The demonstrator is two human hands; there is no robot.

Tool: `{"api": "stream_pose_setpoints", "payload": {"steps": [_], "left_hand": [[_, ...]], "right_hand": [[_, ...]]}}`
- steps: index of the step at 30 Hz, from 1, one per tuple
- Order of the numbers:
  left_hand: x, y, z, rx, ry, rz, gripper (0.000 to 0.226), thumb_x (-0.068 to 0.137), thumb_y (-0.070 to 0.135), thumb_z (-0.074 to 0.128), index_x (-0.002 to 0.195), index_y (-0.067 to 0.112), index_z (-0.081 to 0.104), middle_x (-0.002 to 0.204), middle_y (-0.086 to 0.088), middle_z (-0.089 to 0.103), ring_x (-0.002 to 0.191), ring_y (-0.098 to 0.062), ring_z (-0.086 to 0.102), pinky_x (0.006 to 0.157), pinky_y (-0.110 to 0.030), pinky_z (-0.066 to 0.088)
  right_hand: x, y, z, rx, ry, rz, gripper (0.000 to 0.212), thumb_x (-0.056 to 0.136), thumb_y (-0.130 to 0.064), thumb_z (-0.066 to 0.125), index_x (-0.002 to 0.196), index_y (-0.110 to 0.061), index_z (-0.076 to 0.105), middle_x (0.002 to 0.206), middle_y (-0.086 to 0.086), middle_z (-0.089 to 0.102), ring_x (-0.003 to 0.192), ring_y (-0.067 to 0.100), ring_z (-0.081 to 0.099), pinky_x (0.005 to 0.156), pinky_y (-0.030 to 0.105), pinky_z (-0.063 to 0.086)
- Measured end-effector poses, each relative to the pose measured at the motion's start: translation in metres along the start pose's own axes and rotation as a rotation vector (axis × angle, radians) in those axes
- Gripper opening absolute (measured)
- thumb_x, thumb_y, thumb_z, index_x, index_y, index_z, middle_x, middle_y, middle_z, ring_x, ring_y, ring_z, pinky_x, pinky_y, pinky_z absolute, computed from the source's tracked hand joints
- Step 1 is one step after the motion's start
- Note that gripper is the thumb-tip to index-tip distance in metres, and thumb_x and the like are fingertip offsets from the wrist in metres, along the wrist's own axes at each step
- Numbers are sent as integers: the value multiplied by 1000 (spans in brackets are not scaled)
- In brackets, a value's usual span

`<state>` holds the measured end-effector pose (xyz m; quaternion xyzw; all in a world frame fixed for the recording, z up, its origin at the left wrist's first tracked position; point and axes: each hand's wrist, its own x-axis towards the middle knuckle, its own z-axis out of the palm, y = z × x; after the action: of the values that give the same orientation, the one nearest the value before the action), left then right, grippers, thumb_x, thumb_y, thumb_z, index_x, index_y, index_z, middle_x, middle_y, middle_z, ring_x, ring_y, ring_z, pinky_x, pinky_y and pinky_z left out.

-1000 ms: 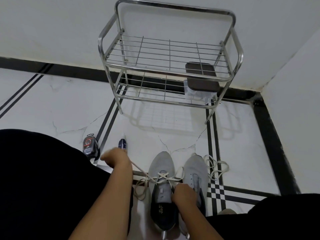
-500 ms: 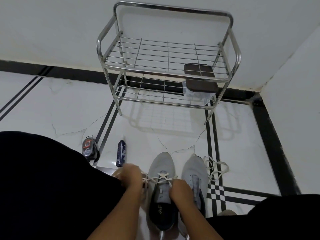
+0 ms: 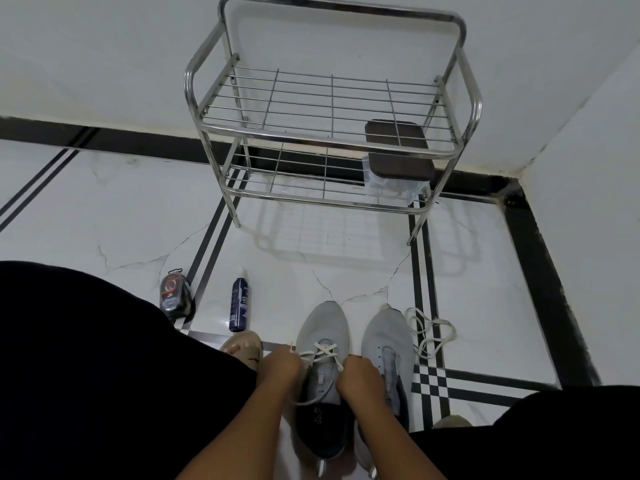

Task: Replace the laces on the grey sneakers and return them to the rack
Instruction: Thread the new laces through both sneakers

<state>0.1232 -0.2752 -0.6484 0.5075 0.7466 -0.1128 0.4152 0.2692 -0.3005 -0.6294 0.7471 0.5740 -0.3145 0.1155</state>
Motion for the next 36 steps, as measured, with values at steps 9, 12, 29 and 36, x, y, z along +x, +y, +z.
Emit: {"api": "stream_pose_setpoints", "payload": {"steps": [9,12,29,36], "left_hand": [[1,-3,10,280,308,126,33,96,35,40,124,18,47,131,-5,46,123,-26,43,97,-39,39],[7,3,10,301,160,176,38,97,31,40,129,13,46,135,-11,42,129,-29,37,105,-41,36],[-60,74,-123,-689,108,196,27,89,21,56,63,14,63,72,4,53,65,-9,45,66,-28,36],[-99,74,-141,-884,56,408,16,87,8,63,96,3,75,88,11,68,86,4,56,74,-15,39]], "right_hand": [[1,-4,3,-5,-29,-37,25,93,-17,46,112,-9,62,118,10,61,105,25,62,81,28,48],[1,-3,3,-17,-29,-60,27,95,-19,45,114,-9,61,119,11,61,106,25,62,82,30,49],[-8,-12,-37,288,29,-57,31,96,-35,46,101,-11,65,104,6,67,92,20,61,76,28,47],[-34,-47,-99,1108,-100,-263,21,89,-10,56,98,-22,70,103,-2,68,94,11,62,86,30,51]]}}
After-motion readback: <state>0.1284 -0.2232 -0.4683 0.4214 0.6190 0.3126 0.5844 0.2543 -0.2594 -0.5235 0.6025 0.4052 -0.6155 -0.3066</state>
